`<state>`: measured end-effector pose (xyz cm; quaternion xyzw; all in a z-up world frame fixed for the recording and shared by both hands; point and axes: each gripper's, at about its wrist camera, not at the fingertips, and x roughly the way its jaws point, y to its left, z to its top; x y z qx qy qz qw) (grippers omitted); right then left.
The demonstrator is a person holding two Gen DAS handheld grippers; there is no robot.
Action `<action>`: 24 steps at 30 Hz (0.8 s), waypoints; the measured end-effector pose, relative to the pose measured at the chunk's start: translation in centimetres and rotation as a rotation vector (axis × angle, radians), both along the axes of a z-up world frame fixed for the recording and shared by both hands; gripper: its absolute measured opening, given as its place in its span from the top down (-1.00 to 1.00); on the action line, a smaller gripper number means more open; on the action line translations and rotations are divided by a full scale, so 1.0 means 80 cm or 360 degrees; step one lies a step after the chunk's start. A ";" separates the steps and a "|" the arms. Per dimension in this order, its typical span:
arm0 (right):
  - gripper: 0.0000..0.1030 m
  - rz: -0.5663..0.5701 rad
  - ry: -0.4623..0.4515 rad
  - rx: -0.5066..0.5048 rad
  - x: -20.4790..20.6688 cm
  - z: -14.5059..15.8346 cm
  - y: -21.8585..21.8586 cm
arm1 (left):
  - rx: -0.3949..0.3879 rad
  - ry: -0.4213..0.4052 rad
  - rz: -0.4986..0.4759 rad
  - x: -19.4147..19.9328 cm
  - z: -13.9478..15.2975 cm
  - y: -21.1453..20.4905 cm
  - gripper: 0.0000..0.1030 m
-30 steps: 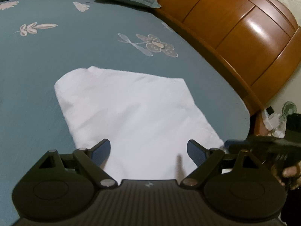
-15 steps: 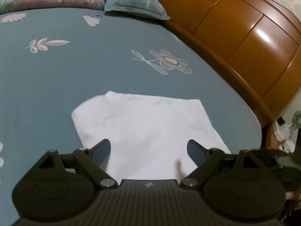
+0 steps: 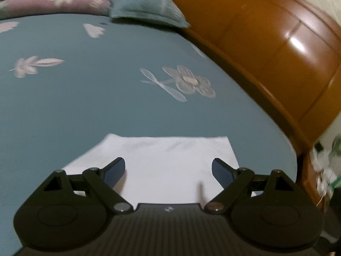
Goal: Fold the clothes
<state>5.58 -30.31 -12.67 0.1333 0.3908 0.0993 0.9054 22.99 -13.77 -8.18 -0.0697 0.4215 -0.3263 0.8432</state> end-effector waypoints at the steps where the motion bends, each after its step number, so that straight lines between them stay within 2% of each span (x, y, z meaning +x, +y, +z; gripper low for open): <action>1: -0.01 0.0000 -0.0003 0.0001 0.000 0.000 0.001 | 0.0029 0.0005 -0.0026 0.004 -0.005 -0.010 -0.72; 3: -0.08 -0.0001 -0.0008 0.0004 0.000 0.000 0.003 | 0.0116 0.0038 -0.0011 0.022 -0.024 -0.027 -0.72; 7: -0.14 -0.0001 -0.0018 0.0010 -0.001 0.000 0.006 | 0.0183 0.0028 0.0031 0.032 -0.017 -0.038 -0.72; 13: -0.34 0.0021 -0.0026 0.0004 0.000 0.001 0.011 | 0.0233 -0.0037 -0.0030 -0.020 0.017 -0.001 -0.73; 15: -0.38 0.0026 -0.0031 -0.0005 0.000 0.001 0.014 | 0.0214 0.0002 -0.0020 -0.045 0.022 0.022 -0.73; 18: -0.39 0.0024 -0.0035 -0.0010 -0.002 0.001 0.015 | 0.0103 0.0107 0.0033 -0.088 0.024 0.059 -0.73; 22: -0.39 0.0017 -0.0029 -0.0030 -0.003 0.006 0.017 | -0.0106 0.0261 0.0068 -0.130 0.019 0.081 -0.73; 24: -0.43 0.0013 -0.0038 -0.0064 -0.010 0.013 0.021 | -0.0118 0.0306 0.0068 -0.141 0.010 0.079 -0.73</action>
